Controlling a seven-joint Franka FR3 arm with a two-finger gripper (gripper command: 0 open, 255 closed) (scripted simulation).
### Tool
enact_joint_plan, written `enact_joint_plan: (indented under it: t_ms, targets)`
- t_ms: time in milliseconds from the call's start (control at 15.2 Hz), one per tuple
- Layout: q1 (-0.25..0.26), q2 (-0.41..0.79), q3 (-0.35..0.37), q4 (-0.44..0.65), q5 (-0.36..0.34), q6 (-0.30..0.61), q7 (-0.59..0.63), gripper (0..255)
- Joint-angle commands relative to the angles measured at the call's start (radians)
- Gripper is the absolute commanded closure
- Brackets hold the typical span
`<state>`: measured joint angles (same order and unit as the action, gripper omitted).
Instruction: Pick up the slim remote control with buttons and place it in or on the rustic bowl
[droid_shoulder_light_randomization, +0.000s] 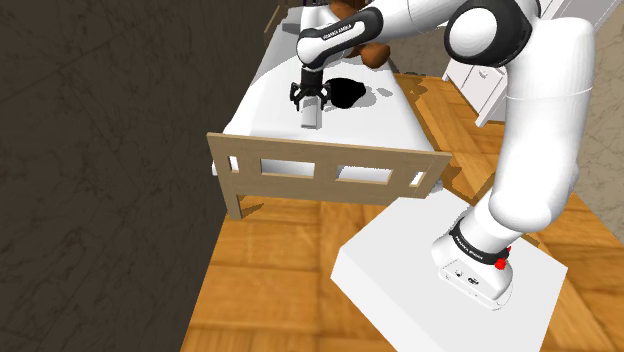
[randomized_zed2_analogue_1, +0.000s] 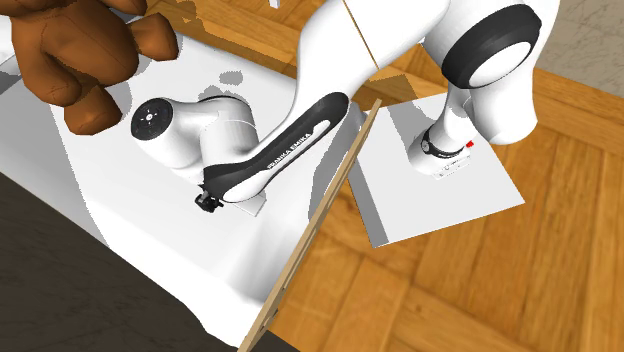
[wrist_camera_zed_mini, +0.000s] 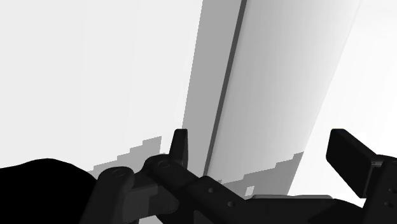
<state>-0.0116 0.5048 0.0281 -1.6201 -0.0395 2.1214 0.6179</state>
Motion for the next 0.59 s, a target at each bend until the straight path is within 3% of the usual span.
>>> enact_joint_plan:
  t_ms: [0, 66, 132, 528]
  targets:
    - [0.0, 0.0, 0.0, 0.0, 0.0, 0.0, 0.0, 0]
    - [0.0, 0.0, 0.0, 0.0, 0.0, 0.0, 0.0, 0]
    - [0.0, 0.0, 0.0, 0.0, 0.0, 0.0, 0.0, 255]
    - [0.0, 0.0, 0.0, 0.0, 0.0, 0.0, 0.0, 255]
